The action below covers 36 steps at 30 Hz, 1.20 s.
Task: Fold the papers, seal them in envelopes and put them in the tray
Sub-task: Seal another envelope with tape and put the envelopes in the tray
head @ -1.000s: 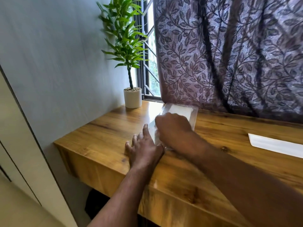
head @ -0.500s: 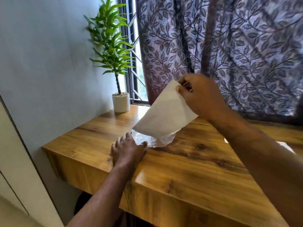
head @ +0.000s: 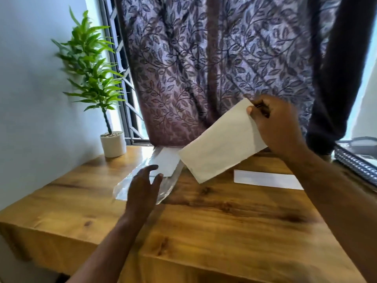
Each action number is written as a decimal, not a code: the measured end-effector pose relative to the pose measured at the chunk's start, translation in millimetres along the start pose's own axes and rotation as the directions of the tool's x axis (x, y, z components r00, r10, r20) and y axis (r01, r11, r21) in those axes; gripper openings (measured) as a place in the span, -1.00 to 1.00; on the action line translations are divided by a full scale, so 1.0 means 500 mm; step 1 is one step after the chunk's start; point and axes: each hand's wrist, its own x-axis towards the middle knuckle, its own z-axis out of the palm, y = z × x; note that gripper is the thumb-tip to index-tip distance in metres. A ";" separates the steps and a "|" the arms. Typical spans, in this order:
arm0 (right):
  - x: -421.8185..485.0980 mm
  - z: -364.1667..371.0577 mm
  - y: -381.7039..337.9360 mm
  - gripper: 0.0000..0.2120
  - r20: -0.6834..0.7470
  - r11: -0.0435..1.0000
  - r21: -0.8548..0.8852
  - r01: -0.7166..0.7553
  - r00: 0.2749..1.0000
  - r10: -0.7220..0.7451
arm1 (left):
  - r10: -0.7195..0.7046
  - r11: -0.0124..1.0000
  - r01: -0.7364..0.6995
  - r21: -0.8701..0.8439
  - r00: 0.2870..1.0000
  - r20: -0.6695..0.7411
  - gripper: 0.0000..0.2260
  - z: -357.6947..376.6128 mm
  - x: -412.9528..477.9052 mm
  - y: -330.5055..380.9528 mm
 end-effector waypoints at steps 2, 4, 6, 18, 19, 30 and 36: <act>-0.027 -0.012 0.003 -0.84 -0.043 0.997 -0.004 0.083 0.996 -0.083 | -0.239 0.831 0.321 -0.453 0.943 0.230 -0.70 0.022 0.004 0.080; -0.062 -0.034 0.010 -0.87 -0.050 0.973 -0.010 0.229 0.972 -0.230 | -0.304 0.520 0.624 -0.583 0.773 0.557 -0.50 0.056 0.012 0.165; -0.103 -0.041 0.003 -0.87 0.046 0.922 0.030 0.386 0.921 -0.387 | -0.239 0.398 0.751 -0.526 0.639 0.731 -0.39 0.080 0.018 0.212; -0.227 -0.054 0.120 -0.67 0.433 0.977 0.073 0.199 0.877 -0.211 | -0.141 0.841 0.444 -0.309 0.731 0.667 -0.90 0.200 0.002 0.233; -0.219 -0.045 0.149 -0.80 0.325 0.992 0.091 0.087 0.939 -0.112 | -0.103 0.897 0.354 -0.266 0.750 0.653 -0.93 0.201 0.006 0.235; -0.169 -0.009 0.323 -0.84 0.587 0.709 0.330 -0.623 0.724 0.362 | 0.205 0.964 -0.261 -0.052 0.602 0.772 -0.76 0.229 0.080 0.259; -0.173 -0.016 0.349 -0.80 0.645 0.686 0.298 -0.664 0.670 0.368 | 0.304 0.926 -0.378 -0.014 0.722 0.622 -0.74 0.284 0.085 0.264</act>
